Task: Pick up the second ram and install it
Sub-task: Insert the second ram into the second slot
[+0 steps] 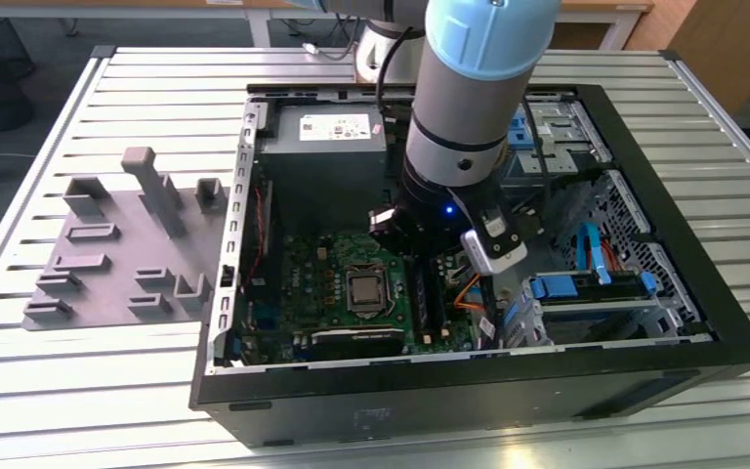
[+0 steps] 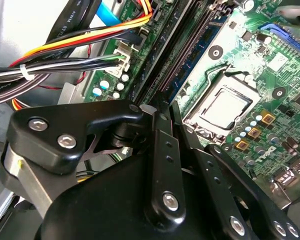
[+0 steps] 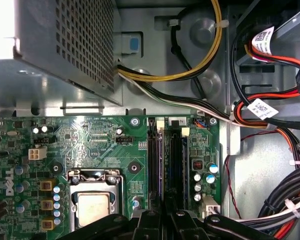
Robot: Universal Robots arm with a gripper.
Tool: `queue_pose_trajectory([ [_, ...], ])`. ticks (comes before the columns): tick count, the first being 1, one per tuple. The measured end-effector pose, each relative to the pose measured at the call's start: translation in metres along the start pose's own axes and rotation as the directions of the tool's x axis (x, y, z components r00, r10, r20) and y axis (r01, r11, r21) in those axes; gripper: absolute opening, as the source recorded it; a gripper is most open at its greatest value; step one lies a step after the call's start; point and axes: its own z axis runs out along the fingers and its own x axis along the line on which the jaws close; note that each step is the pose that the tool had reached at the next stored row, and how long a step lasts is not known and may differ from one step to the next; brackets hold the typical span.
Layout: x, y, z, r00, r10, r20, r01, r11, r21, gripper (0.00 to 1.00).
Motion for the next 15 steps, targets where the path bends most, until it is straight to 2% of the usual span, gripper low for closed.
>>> queue_pose_trajectory([
  [6, 0.0001, 0.0, -0.004, 1.0, 0.0, 0.0, 0.0, 1.0, 0.0, 0.14],
  [15, 0.0, -0.0048, -0.0042, 1.0, 0.0, -0.0001, 0.0, 1.0, -0.0001, 0.14],
])
